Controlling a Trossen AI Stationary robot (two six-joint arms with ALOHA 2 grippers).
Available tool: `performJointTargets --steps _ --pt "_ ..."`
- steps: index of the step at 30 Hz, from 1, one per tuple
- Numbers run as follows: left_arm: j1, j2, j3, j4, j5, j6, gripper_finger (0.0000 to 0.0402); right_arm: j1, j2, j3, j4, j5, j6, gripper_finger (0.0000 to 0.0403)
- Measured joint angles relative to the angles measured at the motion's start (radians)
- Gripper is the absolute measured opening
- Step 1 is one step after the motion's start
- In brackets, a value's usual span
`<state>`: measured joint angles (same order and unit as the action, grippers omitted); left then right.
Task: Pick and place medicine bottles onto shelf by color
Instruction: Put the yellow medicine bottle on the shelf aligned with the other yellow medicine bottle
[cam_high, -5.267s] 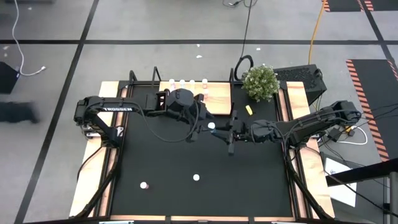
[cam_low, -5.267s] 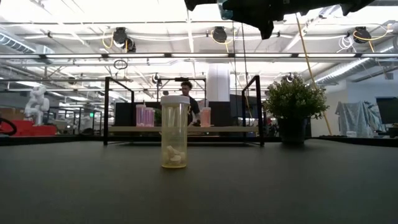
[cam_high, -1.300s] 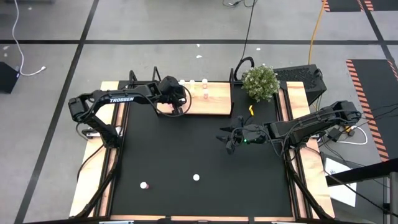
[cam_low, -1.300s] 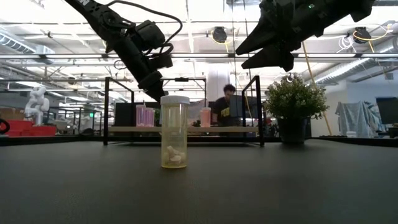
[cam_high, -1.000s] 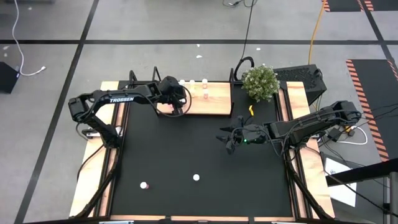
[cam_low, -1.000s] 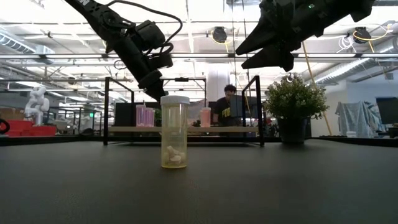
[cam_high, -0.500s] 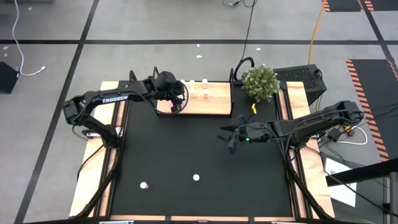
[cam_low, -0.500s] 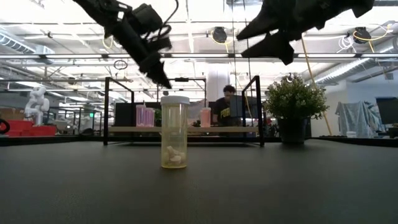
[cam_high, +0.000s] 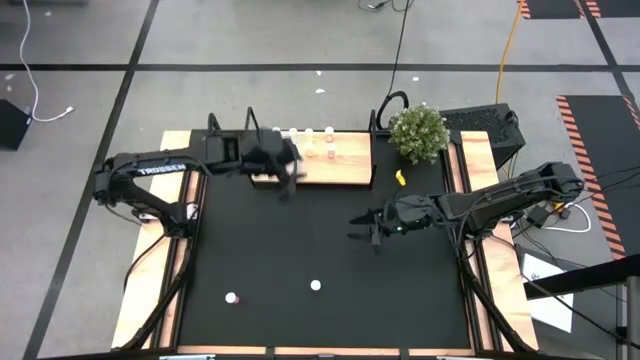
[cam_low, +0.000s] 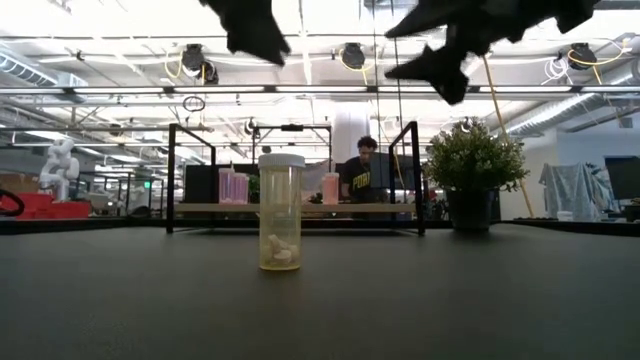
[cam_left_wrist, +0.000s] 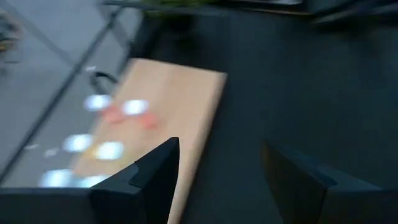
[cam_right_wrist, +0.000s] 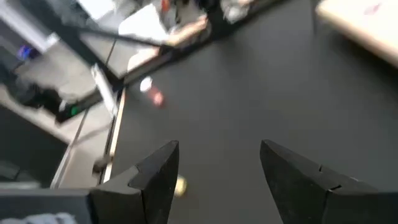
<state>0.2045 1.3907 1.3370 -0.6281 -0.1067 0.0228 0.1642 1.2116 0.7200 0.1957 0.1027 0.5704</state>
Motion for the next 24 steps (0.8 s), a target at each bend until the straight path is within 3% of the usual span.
performJointTargets --steps 3,7,13,19,24 --pt "-0.122 0.000 0.011 -0.005 0.001 -0.083 0.0225 0.012 0.045 0.000 -0.015 -0.078 -0.018 0.0220" --pt "-0.274 0.003 -0.012 0.032 -0.004 -0.236 0.0225 0.068 0.133 0.000 0.033 -0.081 -0.139 0.0226" --pt "-0.464 0.004 -0.062 0.049 -0.081 -0.555 0.0225 0.153 0.330 0.000 0.287 -0.043 -0.264 0.0239" --pt "-0.632 0.005 -0.075 0.058 -0.147 -0.675 0.0225 0.181 0.514 0.000 0.498 -0.024 -0.286 0.0262" --pt "-0.703 0.049 -0.076 0.080 -0.214 -0.663 0.0225 0.198 0.709 0.024 0.775 -0.028 -0.448 0.0283"
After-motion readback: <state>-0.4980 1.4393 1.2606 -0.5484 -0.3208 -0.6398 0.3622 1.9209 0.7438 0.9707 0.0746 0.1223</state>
